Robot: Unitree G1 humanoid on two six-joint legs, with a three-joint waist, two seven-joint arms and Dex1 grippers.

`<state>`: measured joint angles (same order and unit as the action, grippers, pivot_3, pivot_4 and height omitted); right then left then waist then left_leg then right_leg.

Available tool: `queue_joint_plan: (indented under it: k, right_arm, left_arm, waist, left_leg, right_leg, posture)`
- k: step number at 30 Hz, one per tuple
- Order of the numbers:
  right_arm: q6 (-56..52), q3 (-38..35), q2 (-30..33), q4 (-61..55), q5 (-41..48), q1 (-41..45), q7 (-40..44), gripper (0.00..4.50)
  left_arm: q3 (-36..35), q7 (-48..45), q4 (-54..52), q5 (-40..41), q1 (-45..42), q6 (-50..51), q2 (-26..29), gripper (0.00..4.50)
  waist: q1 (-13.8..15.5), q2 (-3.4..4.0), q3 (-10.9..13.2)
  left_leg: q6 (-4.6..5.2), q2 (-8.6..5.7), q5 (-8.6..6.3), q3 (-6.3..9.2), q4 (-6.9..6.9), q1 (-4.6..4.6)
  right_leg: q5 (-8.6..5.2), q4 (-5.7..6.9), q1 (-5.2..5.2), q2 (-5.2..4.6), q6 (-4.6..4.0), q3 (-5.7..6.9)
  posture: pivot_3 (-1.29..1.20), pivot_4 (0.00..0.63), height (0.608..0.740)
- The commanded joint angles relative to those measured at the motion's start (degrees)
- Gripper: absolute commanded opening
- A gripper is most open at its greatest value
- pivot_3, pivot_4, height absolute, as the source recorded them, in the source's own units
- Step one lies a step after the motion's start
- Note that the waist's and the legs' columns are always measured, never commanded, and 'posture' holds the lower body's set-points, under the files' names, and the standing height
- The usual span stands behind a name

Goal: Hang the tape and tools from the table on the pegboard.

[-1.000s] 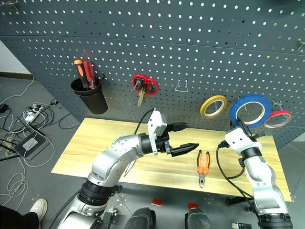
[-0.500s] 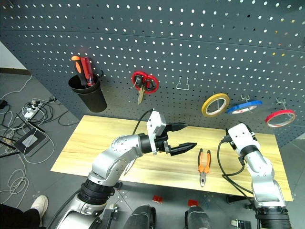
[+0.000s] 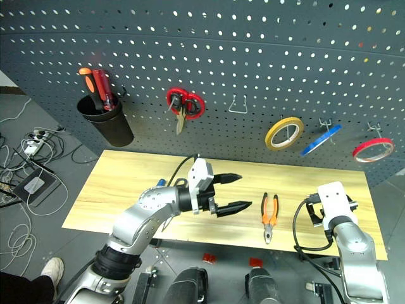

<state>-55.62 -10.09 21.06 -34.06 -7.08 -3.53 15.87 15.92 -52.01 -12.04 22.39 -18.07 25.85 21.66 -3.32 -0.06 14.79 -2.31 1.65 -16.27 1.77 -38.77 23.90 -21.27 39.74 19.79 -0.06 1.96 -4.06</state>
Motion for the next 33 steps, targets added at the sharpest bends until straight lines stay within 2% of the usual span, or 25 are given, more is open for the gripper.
queue_joint_plan:
  k: [1, 6, 8, 13, 17, 33]
  right_arm:
    - [-16.0, 1.8, -3.1, -6.4, 1.3, 4.8, -1.6, 4.46]
    - [-33.6, 4.0, -10.5, -9.2, 2.6, 13.5, -4.3, 4.46]
    - [-36.5, 4.1, -13.9, -8.7, 2.4, 15.4, -5.5, 4.46]
    - [-36.9, 4.7, -19.5, -6.8, 1.6, 16.6, -8.3, 4.46]
    - [-36.9, 4.7, -22.3, -5.7, 1.2, 17.3, -10.1, 4.46]
    - [-36.9, 7.5, -24.2, 3.0, 1.7, 22.6, -13.3, 4.46]
  left_arm:
    - [-1.1, -2.4, -3.3, -0.6, 4.5, -2.5, 4.1, 4.50]
    - [-4.6, -1.8, -4.9, -1.6, 10.4, -4.8, 9.8, 4.50]
    - [-6.1, -0.8, -6.5, -1.3, 12.8, -4.4, 11.0, 4.50]
    - [-8.5, 2.3, -12.6, 0.2, 18.3, -1.6, 11.5, 4.50]
    - [-9.3, 4.5, -15.9, 1.0, 20.8, 0.4, 11.3, 4.50]
    - [-10.1, 10.0, -21.6, 2.2, 25.0, 3.4, 10.2, 4.50]
  waist:
    - [-0.5, -0.01, 1.0]
    - [-0.9, -0.09, 3.0]
    - [-0.9, -0.21, 3.7]
    - [0.0, -0.32, 4.8]
    - [0.2, -0.36, 5.3]
    - [0.7, -0.43, 6.6]
  left_leg:
    - [0.00, 0.00, 0.00, 0.02, 0.00, -0.06]
    - [0.11, -0.02, -0.06, 0.11, -0.02, 0.14]
    - [0.09, -0.05, -0.05, 0.15, -0.03, 0.19]
    - [0.05, -0.20, -0.04, 0.28, -0.05, 0.56]
    - [0.07, -0.25, -0.06, 0.29, -0.06, 0.97]
    - [0.08, -0.15, -0.06, 0.35, 0.08, 0.97]
  right_leg:
    - [0.00, -0.07, 0.02, 0.00, -0.01, -0.02]
    - [-0.01, 0.17, 0.39, 0.01, -0.01, -0.01]
    - [-0.01, 0.23, 0.46, -0.01, -0.01, 0.01]
    - [0.00, 0.61, 0.82, -0.10, -0.01, 0.10]
    - [0.00, 1.34, 1.59, -0.13, -0.01, 0.10]
    - [0.00, 1.16, 1.65, -0.12, -0.01, 0.26]
  posture:
    - [-0.12, 0.365, 0.740]
    - [-0.09, 0.401, 0.740]
    - [-0.07, 0.415, 0.740]
    - [-0.03, 0.437, 0.740]
    - [-0.01, 0.443, 0.740]
    - [0.06, 0.443, 0.740]
